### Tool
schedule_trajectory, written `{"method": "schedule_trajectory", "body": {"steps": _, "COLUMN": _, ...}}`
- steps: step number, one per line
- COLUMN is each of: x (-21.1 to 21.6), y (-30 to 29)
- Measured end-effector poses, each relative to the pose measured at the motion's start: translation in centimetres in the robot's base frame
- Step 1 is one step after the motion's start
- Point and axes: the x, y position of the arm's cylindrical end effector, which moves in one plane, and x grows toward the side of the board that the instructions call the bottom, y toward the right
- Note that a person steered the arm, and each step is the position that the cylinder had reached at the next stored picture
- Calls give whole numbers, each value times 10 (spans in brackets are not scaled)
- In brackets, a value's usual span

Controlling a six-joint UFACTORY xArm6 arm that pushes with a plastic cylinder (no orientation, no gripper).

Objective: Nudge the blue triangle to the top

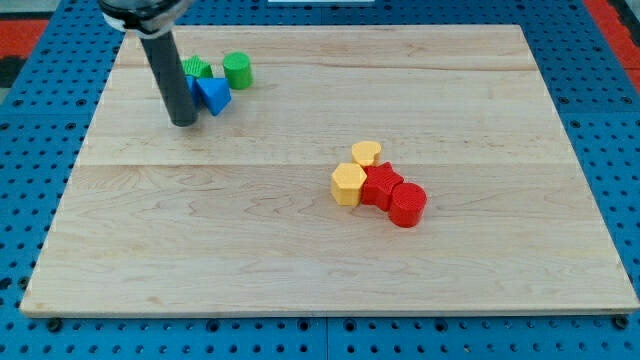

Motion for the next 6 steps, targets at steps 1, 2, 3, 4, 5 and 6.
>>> {"method": "schedule_trajectory", "body": {"steps": 1, "x": -13, "y": 41}}
{"method": "schedule_trajectory", "body": {"steps": 2, "x": -34, "y": 45}}
{"method": "schedule_trajectory", "body": {"steps": 3, "x": -39, "y": 42}}
{"method": "schedule_trajectory", "body": {"steps": 4, "x": -56, "y": 42}}
{"method": "schedule_trajectory", "body": {"steps": 5, "x": -57, "y": 42}}
{"method": "schedule_trajectory", "body": {"steps": 6, "x": -57, "y": 52}}
